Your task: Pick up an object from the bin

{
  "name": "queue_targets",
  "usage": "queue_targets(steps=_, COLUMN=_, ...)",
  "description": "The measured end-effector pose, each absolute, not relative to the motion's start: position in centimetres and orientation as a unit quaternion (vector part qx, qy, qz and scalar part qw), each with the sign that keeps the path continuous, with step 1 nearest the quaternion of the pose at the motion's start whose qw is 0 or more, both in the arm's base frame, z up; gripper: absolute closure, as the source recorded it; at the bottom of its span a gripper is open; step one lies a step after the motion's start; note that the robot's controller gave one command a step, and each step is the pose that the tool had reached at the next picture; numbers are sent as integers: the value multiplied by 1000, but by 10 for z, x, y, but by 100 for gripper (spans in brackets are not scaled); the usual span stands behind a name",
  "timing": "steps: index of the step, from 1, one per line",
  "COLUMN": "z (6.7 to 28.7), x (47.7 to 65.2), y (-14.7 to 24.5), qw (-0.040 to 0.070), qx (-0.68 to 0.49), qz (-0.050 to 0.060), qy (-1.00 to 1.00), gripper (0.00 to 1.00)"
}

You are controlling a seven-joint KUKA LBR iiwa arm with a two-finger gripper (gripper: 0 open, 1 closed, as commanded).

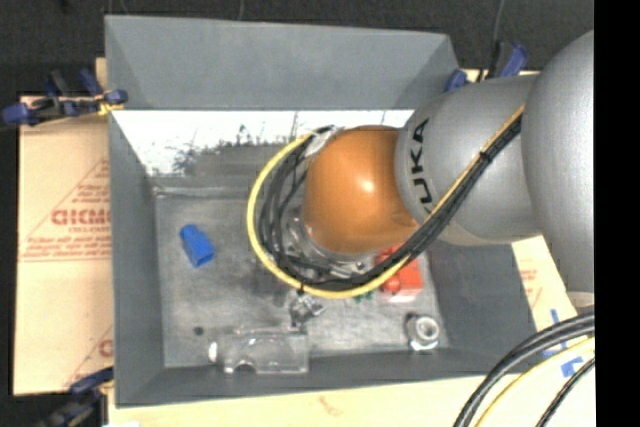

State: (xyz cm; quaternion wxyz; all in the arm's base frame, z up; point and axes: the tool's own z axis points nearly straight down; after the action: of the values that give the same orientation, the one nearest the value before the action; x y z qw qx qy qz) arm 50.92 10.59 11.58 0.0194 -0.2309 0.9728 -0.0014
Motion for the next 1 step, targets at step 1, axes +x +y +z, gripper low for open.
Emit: queue_targets(steps=1, z=107, x=584, y=82, qw=5, qx=-272, qz=-1, qy=962, gripper=0)
